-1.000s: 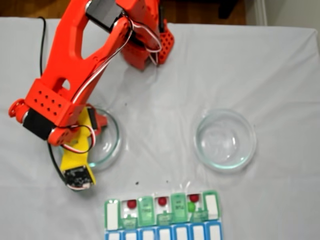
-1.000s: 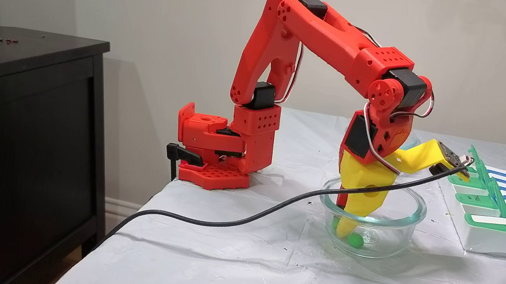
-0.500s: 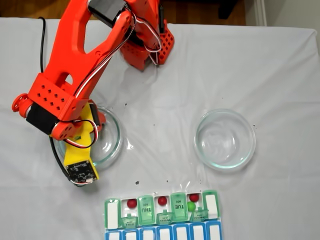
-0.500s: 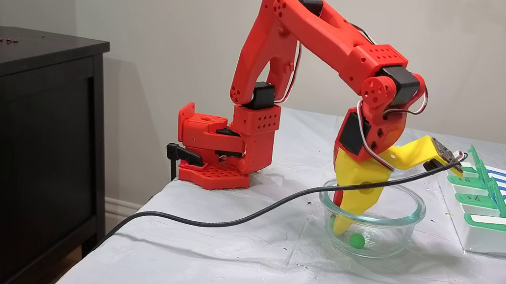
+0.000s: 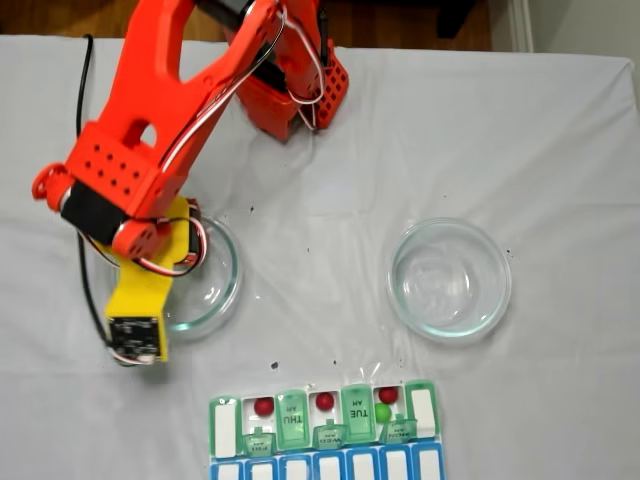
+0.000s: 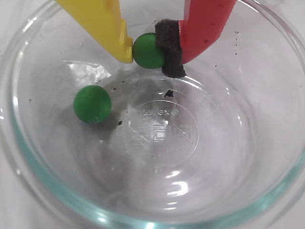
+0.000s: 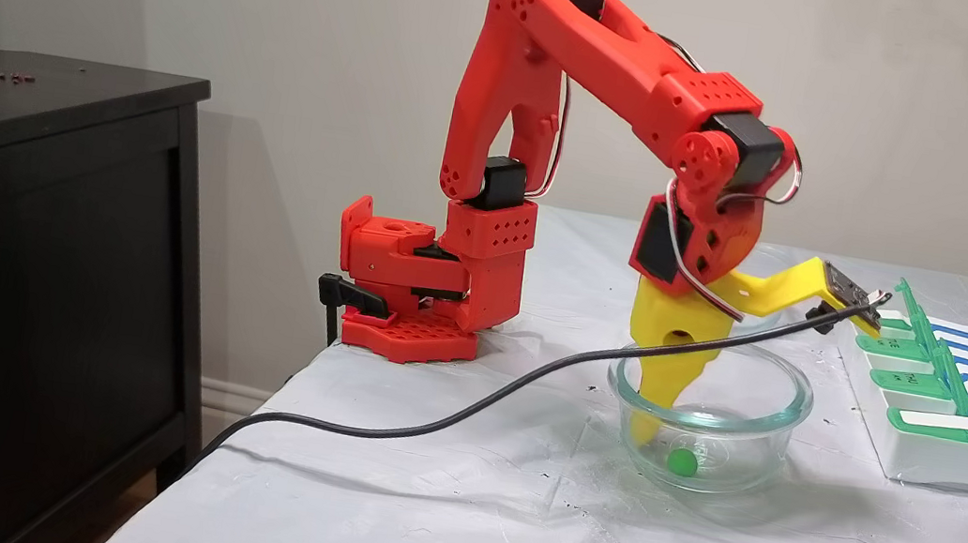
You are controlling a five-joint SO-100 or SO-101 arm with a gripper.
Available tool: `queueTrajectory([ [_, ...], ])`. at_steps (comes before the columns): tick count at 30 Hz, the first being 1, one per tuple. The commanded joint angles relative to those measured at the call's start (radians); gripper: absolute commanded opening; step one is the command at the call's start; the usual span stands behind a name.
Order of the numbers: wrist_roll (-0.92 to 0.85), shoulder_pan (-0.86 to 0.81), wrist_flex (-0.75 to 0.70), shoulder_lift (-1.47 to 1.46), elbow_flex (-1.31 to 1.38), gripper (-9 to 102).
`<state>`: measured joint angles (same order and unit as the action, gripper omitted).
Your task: Sort medicines into box.
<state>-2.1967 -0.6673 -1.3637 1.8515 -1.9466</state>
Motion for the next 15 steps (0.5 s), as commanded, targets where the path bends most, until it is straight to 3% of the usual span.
queueTrajectory([
  [1, 0.124, 0.012, 0.037, 0.210, 0.006, 0],
  [7, 0.330, 0.120, 0.109, 0.348, 0.000, 0],
  [15, 0.856, 0.350, 0.394, 0.557, -0.095, 0],
])
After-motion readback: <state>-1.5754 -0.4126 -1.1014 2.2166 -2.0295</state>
